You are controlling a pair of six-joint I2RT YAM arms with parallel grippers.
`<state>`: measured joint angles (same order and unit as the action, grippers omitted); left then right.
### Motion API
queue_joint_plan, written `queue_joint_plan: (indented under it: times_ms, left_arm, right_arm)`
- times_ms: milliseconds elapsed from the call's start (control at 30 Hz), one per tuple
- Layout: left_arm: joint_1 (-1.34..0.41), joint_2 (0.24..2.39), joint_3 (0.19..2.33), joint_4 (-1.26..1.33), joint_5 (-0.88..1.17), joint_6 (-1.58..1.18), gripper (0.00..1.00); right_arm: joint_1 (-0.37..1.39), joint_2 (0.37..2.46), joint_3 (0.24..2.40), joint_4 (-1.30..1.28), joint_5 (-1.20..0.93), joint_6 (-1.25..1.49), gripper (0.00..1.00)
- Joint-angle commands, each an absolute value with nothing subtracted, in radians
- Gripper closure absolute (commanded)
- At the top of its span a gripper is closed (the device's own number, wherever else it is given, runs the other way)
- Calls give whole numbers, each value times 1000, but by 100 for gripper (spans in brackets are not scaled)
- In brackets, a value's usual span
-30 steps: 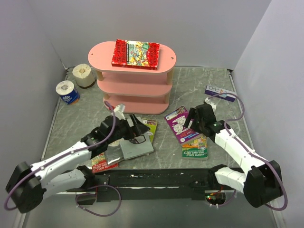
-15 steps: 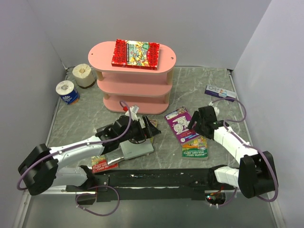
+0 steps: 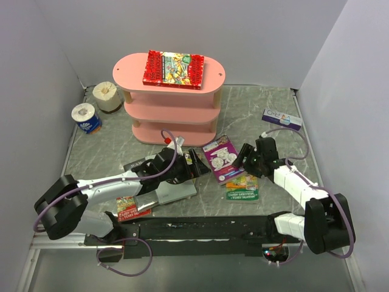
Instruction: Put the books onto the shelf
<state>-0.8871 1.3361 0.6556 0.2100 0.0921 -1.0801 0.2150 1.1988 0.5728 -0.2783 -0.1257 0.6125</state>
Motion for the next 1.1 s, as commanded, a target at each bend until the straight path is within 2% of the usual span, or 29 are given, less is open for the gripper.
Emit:
queue_joint_plan:
  times_ms: [0,33,100,133,167,267,367,400,433,467,533,633,700,800,833,1067]
  left_arm:
    - [-907,1341,672,271,97,-1106,3]
    - [-908,1342,670,273,95,-1108,3]
    - [-911,1342,669,272,91,-1109,3]
    - [-913,1344,666,272,87,-1109,3]
    - [-913,1344,666,270,86,-1111,3]
    - [-914,1342,654,272,80,-1114,3]
    - [-914,1348,649,270,77,-1112,3]
    - [-916,1350,647,271,77,-1114,3]
    - [-914,1356,646,275,78,-1115,3]
    - [-916,1359,641,276,77,-1117,3]
    - [-916,1373,641,278,72,-1118,3]
    - [-916,1414,658,262,63,-1109,3]
    - [-916,1439,679,247,55,-1103,4]
    - [-916,1495,704,229,40,-1095,6]
    - [-916,1529,712,222,40,-1091,7]
    - [-917,1652,732,264,87,-1095,23]
  right_arm:
    - [227,1207,463,-226,-397,678,22]
    - [229,1204,456,-216,-416,681,25]
    - [227,1187,430,-198,-457,692,36]
    - [227,1183,413,-180,-469,692,43]
    - [229,1177,410,-176,-479,692,55]
    - [229,1157,393,-176,-482,666,68]
    - [229,1144,382,-164,-502,652,71]
    - [229,1144,379,-158,-506,649,67]
    - [227,1146,374,-149,-518,644,59]
    - [229,1158,376,-149,-512,640,38]
    - [229,1187,382,-141,-493,634,22]
    - [230,1257,402,-120,-492,620,18]
    - [232,1296,410,-88,-514,617,20]
    - [233,1347,400,-32,-557,621,35]
    - [233,1359,397,-23,-566,621,45]
    - [236,1332,393,-5,-618,611,67]
